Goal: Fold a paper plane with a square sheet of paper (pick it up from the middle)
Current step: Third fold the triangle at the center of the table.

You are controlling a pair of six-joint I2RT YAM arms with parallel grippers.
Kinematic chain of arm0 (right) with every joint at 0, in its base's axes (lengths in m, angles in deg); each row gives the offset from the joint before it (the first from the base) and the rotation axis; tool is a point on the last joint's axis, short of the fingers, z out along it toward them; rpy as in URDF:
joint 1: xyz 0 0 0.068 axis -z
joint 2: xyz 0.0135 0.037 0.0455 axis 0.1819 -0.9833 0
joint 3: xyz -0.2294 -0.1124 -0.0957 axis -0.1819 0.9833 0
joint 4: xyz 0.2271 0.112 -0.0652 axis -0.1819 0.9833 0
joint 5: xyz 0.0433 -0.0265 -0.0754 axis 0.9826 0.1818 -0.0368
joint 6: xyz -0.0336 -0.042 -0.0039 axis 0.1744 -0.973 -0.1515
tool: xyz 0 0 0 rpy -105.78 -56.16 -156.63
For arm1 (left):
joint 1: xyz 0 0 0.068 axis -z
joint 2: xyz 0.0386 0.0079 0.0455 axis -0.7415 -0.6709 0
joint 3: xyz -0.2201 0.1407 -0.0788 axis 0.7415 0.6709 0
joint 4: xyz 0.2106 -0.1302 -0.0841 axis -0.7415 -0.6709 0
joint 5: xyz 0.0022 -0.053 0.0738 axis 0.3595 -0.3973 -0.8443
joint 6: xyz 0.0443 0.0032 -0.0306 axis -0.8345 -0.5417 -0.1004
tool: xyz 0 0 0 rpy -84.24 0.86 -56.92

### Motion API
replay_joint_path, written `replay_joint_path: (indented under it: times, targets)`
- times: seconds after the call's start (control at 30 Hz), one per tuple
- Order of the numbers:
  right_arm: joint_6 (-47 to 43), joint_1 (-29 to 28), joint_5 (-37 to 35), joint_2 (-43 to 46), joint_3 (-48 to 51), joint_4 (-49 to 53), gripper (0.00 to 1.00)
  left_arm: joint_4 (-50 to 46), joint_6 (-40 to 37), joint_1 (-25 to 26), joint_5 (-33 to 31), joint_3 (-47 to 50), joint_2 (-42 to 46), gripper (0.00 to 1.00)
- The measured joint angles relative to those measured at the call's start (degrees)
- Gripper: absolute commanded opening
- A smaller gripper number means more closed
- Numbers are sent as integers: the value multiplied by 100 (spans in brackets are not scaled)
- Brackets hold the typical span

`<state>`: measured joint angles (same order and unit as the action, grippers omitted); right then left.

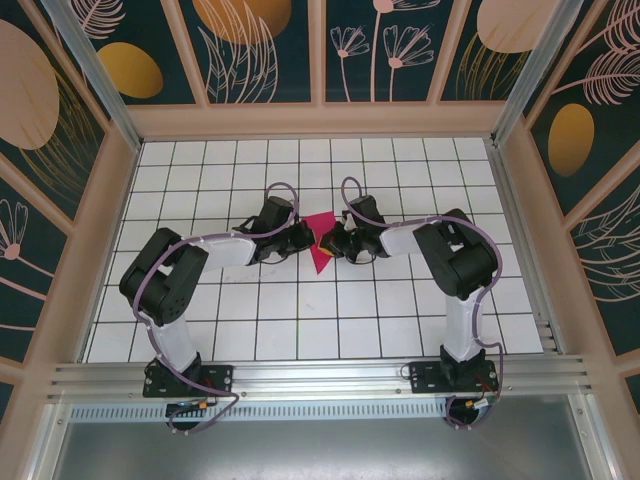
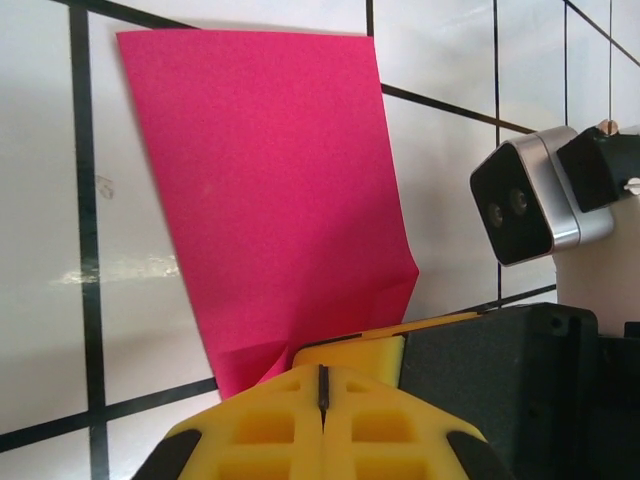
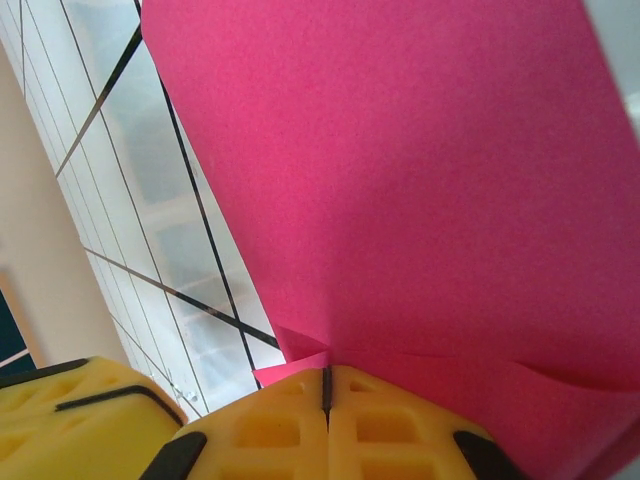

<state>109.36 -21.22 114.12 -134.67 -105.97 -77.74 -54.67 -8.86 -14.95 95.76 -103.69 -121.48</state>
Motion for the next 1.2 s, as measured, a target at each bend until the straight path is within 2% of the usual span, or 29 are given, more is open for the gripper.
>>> replay_joint_path:
  times: [0.4, 0.6, 0.9, 1.2]
  targets:
    - [2, 0, 4, -2, 0, -2, 0, -52, -2, 7, 79, -33, -442, 0]
    - [-39, 0, 46, -2, 0, -26, 0, -251, -9, 26, -90, -175, -481, 0]
    - [-577, 280, 273, 507, 387, -90, 3, -420, -79, 94, -374, -433, -610, 0]
    - [-892, 219, 476, 638, 645, -173, 2, -487, -118, 129, -476, -468, -610, 0]
